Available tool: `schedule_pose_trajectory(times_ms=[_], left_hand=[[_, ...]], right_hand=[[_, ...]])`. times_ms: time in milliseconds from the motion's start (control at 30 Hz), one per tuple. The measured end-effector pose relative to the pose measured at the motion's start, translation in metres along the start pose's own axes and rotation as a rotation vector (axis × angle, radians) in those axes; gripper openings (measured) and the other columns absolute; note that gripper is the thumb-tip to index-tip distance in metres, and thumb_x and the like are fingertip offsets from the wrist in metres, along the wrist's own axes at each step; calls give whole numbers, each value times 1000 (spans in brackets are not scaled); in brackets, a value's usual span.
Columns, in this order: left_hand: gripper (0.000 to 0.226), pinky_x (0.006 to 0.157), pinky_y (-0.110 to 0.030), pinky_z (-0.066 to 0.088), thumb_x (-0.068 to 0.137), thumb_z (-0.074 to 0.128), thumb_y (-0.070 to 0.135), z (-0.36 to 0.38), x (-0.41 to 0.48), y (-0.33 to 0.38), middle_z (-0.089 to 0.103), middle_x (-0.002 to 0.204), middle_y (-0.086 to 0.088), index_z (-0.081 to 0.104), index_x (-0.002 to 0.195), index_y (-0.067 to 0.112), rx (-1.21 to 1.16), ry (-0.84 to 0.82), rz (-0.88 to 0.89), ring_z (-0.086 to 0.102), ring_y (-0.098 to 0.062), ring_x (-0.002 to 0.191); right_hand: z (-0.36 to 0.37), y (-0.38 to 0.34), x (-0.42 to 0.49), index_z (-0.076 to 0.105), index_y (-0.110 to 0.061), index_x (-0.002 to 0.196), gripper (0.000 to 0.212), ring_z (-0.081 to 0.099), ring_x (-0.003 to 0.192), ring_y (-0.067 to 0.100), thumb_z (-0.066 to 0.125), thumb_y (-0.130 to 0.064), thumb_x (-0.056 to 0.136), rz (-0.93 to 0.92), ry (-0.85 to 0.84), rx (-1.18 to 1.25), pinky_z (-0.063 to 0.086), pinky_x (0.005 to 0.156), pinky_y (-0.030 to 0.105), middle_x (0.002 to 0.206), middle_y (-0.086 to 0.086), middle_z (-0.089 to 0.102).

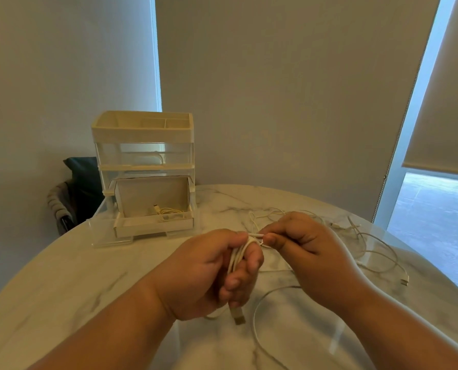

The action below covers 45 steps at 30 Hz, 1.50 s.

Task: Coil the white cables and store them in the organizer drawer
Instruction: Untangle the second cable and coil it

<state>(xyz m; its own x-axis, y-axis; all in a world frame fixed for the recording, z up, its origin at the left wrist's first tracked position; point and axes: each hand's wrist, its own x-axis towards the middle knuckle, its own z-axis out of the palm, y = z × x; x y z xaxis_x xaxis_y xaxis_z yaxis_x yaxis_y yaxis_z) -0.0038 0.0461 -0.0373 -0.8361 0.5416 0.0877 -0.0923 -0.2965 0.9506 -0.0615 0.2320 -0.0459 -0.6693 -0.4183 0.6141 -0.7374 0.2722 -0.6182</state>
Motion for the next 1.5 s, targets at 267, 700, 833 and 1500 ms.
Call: schedule_pose_trajectory(times_ms=[267,700,833,1500], left_hand=[[32,51,-23,41,93,38,25,-6,-1,1,53,55,4,65,85,9,-203,-122,121,46,-7,45],[35,93,-40,56,86,55,1,-9,-2,8,70,111,-25,65,118,-8,-372,-78,246,70,-35,103],[38,96,-41,55,85,56,-3,-6,-3,9,66,119,-28,62,122,-9,-401,-79,275,67,-37,111],[41,75,-29,61,81,45,0,-17,-12,39,74,106,-13,59,119,1,-566,513,520,75,-19,91]], right_hand=[[3,5,0,70,-26,84,7,49,59,3,68,-22,89,232,-96,359,40,57,22,68,-8,59],[6,-2,0,66,-49,70,46,52,60,11,51,-13,95,265,-215,-68,48,64,31,68,-11,62],[9,-5,-3,65,-39,73,34,59,66,2,51,-18,97,276,-239,-191,50,65,27,76,-20,67],[29,-3,-8,65,-42,90,21,60,80,1,51,-32,102,159,-458,-159,49,82,30,86,-18,67]])
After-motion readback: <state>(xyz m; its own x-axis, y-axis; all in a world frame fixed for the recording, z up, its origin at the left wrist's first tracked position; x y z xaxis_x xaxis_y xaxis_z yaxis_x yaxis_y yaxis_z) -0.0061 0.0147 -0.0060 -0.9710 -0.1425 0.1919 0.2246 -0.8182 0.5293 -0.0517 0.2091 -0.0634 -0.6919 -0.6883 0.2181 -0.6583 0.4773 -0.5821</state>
